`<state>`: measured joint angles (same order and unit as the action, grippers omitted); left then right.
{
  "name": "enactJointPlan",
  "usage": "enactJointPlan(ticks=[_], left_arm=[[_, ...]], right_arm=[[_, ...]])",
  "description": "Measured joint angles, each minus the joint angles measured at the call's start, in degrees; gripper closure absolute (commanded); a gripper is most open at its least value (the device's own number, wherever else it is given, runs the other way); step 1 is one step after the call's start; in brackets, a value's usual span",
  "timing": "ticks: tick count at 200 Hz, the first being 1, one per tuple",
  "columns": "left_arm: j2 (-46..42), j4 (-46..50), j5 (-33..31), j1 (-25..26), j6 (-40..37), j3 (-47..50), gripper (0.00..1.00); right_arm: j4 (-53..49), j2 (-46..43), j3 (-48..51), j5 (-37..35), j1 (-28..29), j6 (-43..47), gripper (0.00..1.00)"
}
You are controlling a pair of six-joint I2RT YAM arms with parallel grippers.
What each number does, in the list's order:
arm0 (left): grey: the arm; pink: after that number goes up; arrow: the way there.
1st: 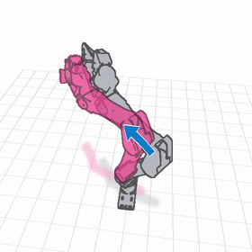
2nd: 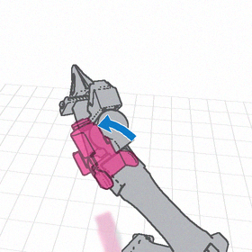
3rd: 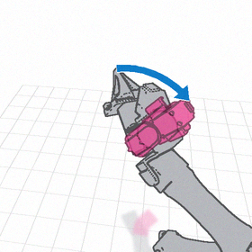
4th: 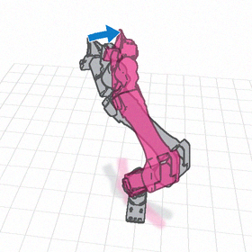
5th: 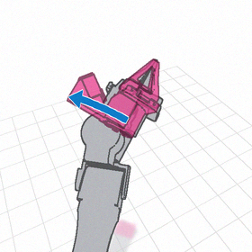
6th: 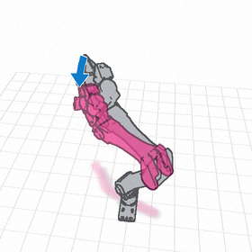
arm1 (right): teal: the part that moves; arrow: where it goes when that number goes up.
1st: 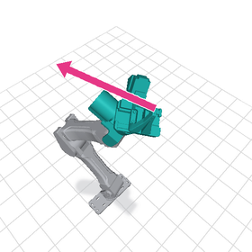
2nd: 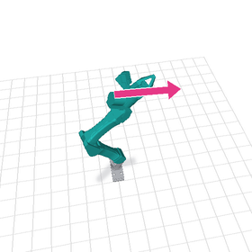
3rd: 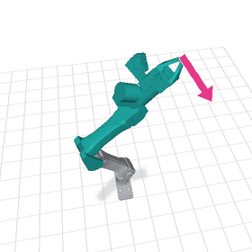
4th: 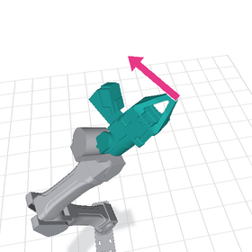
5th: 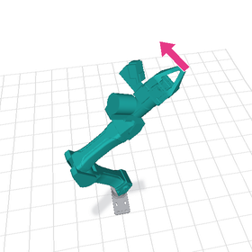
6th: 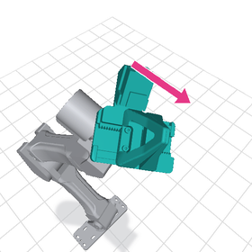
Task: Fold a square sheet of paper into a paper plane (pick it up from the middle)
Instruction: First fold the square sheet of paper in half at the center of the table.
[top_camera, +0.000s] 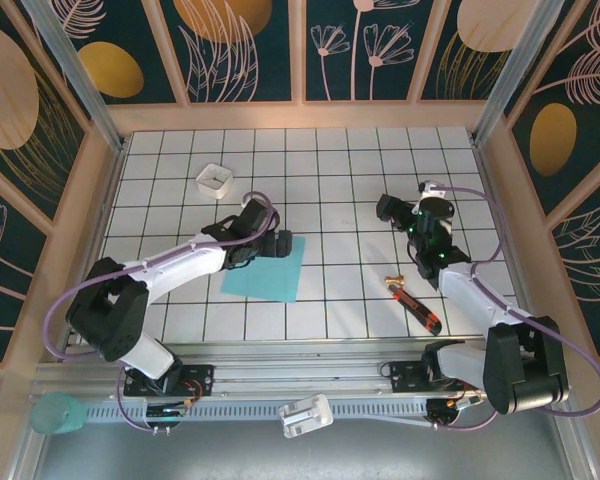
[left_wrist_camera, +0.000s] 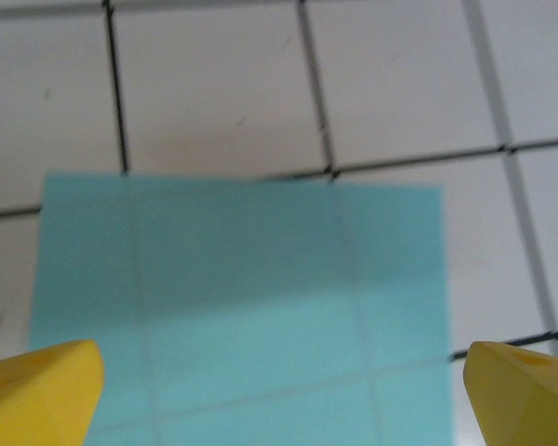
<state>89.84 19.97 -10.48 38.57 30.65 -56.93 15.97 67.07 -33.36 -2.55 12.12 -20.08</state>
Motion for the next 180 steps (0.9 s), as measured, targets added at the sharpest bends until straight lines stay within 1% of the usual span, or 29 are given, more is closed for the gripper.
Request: enactJointPlan(ticks=[23,64,86,116,180], left_arm=[[2.08,6.91,1.57,-0.37,-0.15,-3.02,0.01],[9.99,11.63,6.47,-0.59,-2.58,-6.99,0.01],[13.66,12.85,7.72,-1.51,-3.80,-8.02,0.01],[15.91,13.77,8.52,-2.56,-4.96,-8.20,0.01],[16.63,14.36,8.96,-2.69,-5.14,-9.09,0.01]], right_arm=[[0.09,0.00,0.26,0.28,-0.02,0.00,0.05],[0.09,-0.59,1.64,0.02,-0.02,0.13,0.05],[0.04,-2.25,2.78,-0.15,-0.04,0.17,0.05],[0.07,-3.80,2.93,-0.15,-0.09,0.17,0.05],[0.07,-3.91,3.17,-0.15,-0.13,0.17,0.05]])
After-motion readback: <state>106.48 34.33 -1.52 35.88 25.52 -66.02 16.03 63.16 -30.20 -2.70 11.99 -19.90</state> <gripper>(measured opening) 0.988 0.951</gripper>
